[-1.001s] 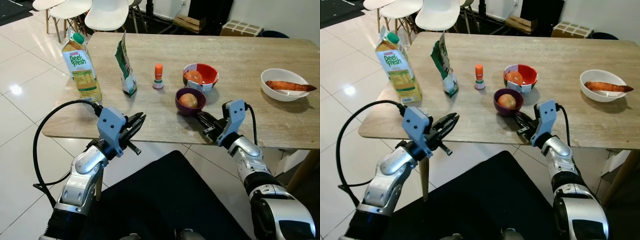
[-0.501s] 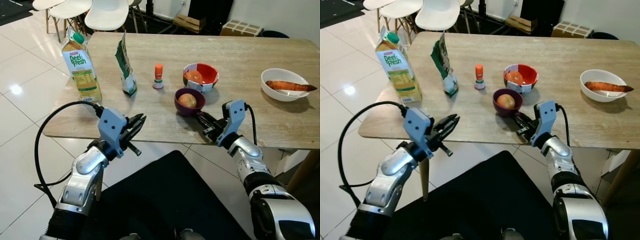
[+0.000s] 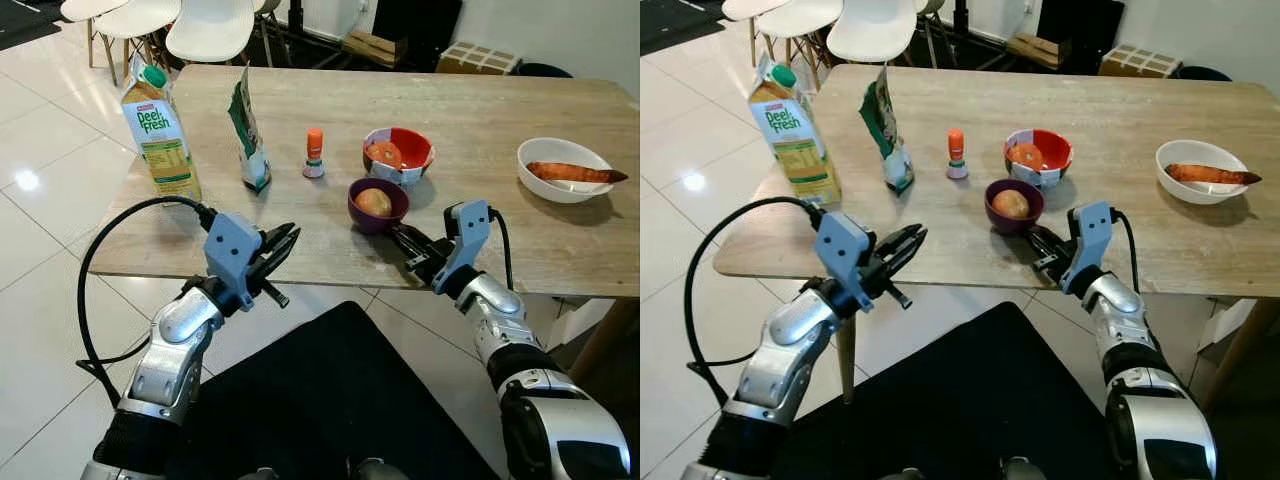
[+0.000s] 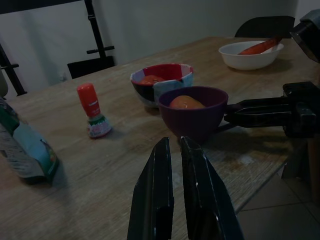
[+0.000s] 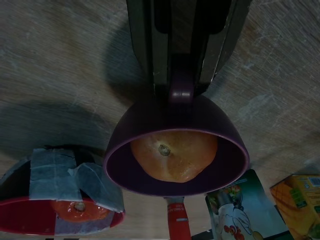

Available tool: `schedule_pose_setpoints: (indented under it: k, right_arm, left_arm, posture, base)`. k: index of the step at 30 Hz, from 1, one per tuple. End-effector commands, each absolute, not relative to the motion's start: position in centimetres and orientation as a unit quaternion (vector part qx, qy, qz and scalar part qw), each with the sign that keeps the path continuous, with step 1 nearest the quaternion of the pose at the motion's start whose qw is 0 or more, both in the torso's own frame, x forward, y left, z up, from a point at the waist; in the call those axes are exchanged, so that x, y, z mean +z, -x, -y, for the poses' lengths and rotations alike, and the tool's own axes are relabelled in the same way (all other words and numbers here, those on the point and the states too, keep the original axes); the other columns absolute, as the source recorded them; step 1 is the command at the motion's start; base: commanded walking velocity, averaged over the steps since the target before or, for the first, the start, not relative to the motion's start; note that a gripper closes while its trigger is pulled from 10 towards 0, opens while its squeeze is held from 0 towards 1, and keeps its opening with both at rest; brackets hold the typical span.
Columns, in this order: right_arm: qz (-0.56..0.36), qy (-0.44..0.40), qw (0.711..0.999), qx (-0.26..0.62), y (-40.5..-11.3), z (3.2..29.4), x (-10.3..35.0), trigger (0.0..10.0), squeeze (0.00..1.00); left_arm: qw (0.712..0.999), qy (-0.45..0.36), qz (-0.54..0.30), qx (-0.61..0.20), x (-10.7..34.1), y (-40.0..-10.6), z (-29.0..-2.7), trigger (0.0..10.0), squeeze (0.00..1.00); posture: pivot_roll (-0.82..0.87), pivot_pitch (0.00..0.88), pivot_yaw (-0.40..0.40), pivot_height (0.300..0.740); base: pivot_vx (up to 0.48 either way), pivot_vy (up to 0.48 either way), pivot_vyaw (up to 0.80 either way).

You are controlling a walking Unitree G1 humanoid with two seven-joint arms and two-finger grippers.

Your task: Restocking fridge

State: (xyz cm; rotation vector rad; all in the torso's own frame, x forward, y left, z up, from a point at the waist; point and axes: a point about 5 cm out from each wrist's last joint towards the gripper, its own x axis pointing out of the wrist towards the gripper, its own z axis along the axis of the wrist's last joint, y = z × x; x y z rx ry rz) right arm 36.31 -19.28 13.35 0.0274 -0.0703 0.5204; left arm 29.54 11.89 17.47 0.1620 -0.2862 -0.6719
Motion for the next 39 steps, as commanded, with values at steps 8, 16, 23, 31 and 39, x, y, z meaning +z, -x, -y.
schedule_pose_setpoints:
  k: [8,16,23,31,39]
  right_arm:
    - [0.038,-0.027,0.966,0.253,-36.2,19.3,13.2,0.0,0.00]
    - [0.037,-0.019,0.971,0.237,-36.3,19.3,13.2,10.0,0.00]
    - [0.056,-0.011,0.981,0.187,-36.4,20.2,13.6,10.0,0.00]
    - [0.087,-0.025,0.982,0.164,-36.2,20.7,14.1,10.0,0.00]
    - [0.102,-0.004,0.984,0.145,-35.6,22.3,14.2,10.0,0.00]
  left_arm:
    - [0.928,-0.079,0.136,-0.338,17.0,-29.6,-11.3,10.0,0.00]
    - [0.928,-0.080,0.136,-0.338,17.0,-29.7,-11.2,10.0,0.00]
    - [0.928,-0.076,0.141,-0.335,17.1,-29.9,-10.8,10.0,0.00]
    - [0.927,-0.070,0.139,-0.340,16.9,-30.0,-10.4,10.0,0.00]
    - [0.928,-0.059,0.139,-0.340,16.8,-30.1,-10.1,10.0,0.00]
  posture:
    - [-0.05,0.117,-0.018,0.740]
    - [-0.04,0.126,-0.015,0.740]
    - [-0.06,0.128,-0.028,0.740]
    - [-0.08,0.136,0.001,0.740]
    - [-0.09,0.140,0.006,0.740]
  base:
    - [0.000,0.000,0.00]
    - [0.000,0.000,0.00]
    - [0.000,0.000,0.00]
    - [0.000,0.000,0.00]
    - [0.000,0.000,0.00]
